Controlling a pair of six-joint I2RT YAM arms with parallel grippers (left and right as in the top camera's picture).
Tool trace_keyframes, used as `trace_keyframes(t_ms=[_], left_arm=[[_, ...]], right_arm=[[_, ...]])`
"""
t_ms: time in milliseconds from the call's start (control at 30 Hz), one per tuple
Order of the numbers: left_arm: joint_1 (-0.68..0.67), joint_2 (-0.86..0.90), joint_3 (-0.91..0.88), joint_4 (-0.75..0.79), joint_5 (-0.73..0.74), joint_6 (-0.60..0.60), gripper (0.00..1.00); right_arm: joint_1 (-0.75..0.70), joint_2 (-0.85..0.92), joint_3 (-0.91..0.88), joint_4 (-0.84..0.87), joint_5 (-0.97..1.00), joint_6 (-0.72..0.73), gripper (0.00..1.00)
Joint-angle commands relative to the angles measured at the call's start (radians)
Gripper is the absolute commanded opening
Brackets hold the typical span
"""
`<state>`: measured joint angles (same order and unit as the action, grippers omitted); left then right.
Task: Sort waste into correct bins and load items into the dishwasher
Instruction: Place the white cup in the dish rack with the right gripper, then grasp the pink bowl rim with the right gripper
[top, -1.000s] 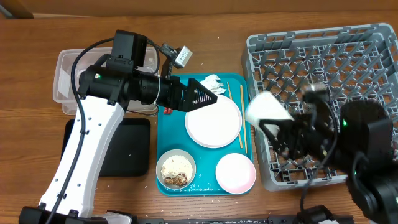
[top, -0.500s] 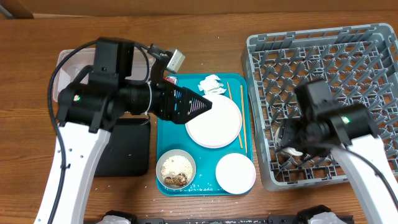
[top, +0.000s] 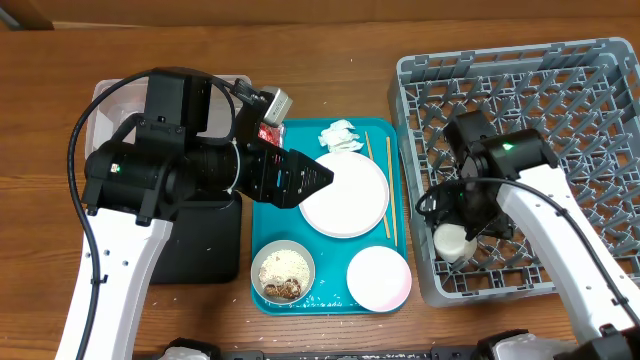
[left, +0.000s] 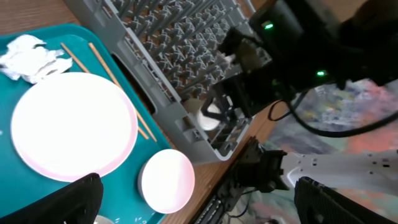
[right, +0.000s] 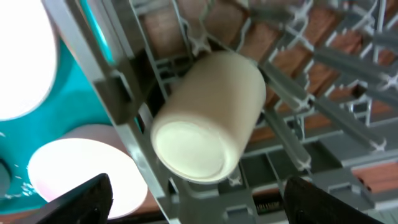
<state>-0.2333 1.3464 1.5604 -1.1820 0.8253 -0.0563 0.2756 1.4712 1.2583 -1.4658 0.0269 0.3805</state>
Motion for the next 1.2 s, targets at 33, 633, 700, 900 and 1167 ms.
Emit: trace_keyframes(t_ms=[33,633,700,900,1167], left_arm=[[0.005,-0.03,0.034,-0.01,-0.129,0.002,0.99],[0.005,-0.408,0.201,-0.356,-1.118,-0.543,1.0],[0.005,-0.421,0.201,-0.368,-1.125,-0.542,1.0],[0.005,-0.413,0.188,-0.377,-1.129,-0.542,1.0],[0.005,-0.364,0.174,-0.384,-1.132,-0.542,1.0]], right_arm=[[0.058,-0.151,0.052,0.046,-0.014,-0.039,0.9],[0.457,-0.048,-0.107,0.25,-0.03,-0.01,0.76],[0.457,0.009,-0.108,0.255,-0.026,-0.016,0.76],[0.459,0.147,-0.108,0.254,-0.029,-0.106,0.53],[0.456,0.165,-0.198,0.356,-0.055,-0.18,0.7]])
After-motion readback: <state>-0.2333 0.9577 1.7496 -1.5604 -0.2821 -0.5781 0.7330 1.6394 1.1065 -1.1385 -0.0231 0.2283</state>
